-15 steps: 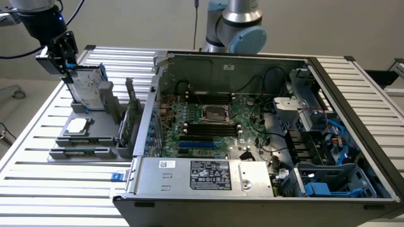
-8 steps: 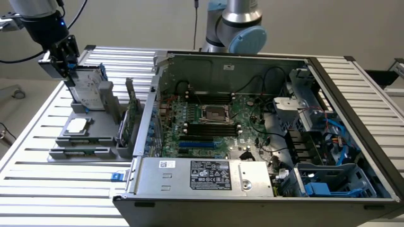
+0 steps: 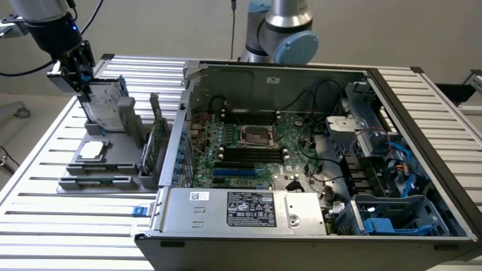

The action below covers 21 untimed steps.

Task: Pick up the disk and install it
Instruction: 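Pick up the disk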

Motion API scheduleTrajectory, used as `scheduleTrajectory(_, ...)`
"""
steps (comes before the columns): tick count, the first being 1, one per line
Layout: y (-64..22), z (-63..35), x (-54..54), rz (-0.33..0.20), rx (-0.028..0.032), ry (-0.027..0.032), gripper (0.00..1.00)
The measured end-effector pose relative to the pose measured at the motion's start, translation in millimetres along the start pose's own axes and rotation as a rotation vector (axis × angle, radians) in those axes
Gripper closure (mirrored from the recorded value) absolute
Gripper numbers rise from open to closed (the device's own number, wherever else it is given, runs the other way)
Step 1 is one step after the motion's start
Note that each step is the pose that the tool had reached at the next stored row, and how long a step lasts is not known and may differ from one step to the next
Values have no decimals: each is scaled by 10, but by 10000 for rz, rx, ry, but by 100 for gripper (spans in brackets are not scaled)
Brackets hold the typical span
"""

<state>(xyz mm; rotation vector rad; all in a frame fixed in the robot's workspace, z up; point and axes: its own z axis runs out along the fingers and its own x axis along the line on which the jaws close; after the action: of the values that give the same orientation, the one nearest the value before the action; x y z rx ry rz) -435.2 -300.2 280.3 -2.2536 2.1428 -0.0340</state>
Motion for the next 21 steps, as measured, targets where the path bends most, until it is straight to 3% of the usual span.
scheduleTrajectory(4,10,-1,-1,29,-45,-88,44)
scheduleTrajectory(7,14,-1,-1,44,-98,-92,44)
scheduleTrajectory(21,13,0,-7,192,-106,-89,44)
